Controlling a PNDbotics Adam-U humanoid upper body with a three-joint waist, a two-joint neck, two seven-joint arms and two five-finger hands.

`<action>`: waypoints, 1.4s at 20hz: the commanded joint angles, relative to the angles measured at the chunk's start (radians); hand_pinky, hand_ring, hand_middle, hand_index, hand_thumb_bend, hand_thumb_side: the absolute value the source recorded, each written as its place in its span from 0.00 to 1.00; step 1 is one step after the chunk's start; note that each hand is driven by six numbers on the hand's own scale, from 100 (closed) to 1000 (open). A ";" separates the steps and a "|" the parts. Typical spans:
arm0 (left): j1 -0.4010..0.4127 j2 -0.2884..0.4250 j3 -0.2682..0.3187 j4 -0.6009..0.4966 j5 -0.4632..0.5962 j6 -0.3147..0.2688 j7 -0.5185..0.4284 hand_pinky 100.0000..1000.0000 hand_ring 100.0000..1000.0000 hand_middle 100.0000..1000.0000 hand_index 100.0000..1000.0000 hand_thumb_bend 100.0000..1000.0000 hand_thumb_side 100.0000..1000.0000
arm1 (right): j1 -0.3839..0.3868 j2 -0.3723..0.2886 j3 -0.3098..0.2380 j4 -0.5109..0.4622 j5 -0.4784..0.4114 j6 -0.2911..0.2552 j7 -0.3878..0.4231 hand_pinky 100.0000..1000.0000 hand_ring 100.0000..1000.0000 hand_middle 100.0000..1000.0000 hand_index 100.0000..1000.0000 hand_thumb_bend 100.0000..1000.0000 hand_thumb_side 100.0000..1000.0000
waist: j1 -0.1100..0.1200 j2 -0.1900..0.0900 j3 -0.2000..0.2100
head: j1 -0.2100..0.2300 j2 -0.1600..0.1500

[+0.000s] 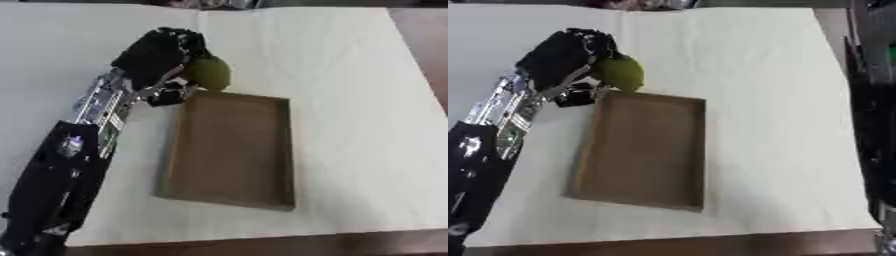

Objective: Pick up objects on the table and place them in the box.

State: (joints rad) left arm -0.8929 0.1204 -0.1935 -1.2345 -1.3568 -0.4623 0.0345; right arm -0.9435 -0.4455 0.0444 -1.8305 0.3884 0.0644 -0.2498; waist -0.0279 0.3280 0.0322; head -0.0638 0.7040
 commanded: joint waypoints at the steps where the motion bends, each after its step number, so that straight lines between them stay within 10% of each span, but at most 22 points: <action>1: -0.006 -0.001 -0.013 -0.012 -0.011 -0.007 -0.009 0.50 0.61 0.55 0.68 0.00 0.00 | -0.022 -0.035 0.001 0.017 0.008 0.003 0.003 0.75 0.45 0.63 0.71 0.00 0.47 | 0.003 -0.027 -0.001 | -0.003 0.008; 22: 0.059 -0.040 -0.091 -0.031 0.025 -0.132 -0.261 0.71 0.79 0.75 0.89 0.00 0.10 | -0.022 -0.035 0.001 0.020 0.015 0.002 -0.015 0.75 0.45 0.63 0.71 0.00 0.48 | 0.004 -0.012 0.010 | -0.015 0.007; 28: 0.048 0.012 -0.061 -0.139 -0.222 0.006 -0.035 0.56 0.65 0.61 0.79 0.18 0.00 | -0.012 -0.044 0.000 0.023 0.014 0.005 -0.024 0.75 0.45 0.63 0.71 0.00 0.48 | 0.010 -0.016 0.020 | -0.032 0.015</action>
State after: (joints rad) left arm -0.8262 0.1091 -0.2656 -1.3391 -1.5293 -0.4814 -0.0509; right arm -0.9421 -0.4627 0.0503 -1.7997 0.4023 0.0687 -0.2680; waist -0.0187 0.3332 0.0509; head -0.0908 0.7149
